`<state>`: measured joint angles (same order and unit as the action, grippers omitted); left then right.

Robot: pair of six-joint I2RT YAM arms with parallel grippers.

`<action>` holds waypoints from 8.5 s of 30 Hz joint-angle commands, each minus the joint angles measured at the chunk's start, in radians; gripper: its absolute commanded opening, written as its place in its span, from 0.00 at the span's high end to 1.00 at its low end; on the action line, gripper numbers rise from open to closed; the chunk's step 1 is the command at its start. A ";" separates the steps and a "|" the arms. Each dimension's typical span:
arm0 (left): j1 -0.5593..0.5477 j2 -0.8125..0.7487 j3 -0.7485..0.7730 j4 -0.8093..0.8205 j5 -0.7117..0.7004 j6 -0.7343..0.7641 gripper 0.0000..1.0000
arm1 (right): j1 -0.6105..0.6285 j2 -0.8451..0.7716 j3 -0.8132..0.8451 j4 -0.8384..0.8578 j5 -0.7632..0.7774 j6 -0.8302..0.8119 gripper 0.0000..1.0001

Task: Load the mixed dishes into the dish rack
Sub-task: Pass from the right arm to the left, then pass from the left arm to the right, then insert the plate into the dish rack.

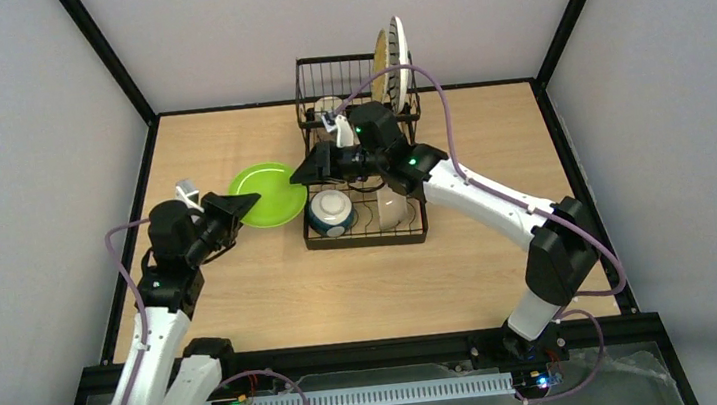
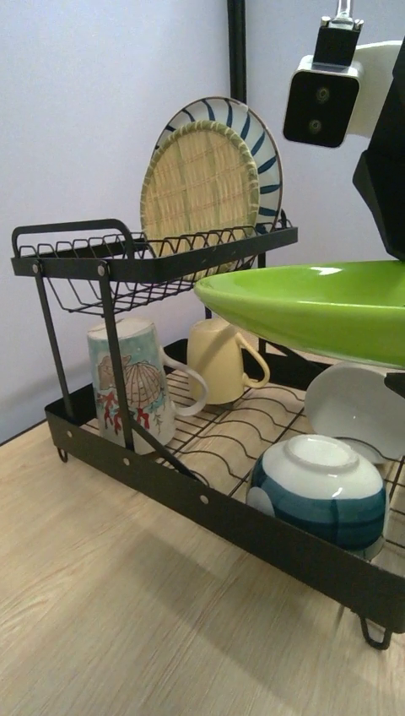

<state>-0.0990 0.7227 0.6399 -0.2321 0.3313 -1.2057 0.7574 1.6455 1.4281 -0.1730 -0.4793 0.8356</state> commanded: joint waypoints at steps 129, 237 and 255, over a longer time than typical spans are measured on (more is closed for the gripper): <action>0.094 0.271 0.339 -0.157 0.088 0.219 0.01 | -0.038 0.243 0.708 -0.504 0.350 -0.352 1.00; 0.020 0.042 -0.057 -0.301 0.016 0.379 0.01 | -0.003 0.686 1.020 -0.320 1.470 -0.813 1.00; 0.018 0.028 -0.074 -0.308 0.042 0.409 0.01 | 0.041 0.711 1.036 -0.333 1.513 -0.816 1.00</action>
<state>-0.0757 0.7685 0.5854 -0.5285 0.3592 -0.8150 0.7681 2.3287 2.4283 -0.4911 1.0515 0.0147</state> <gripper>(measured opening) 0.989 0.114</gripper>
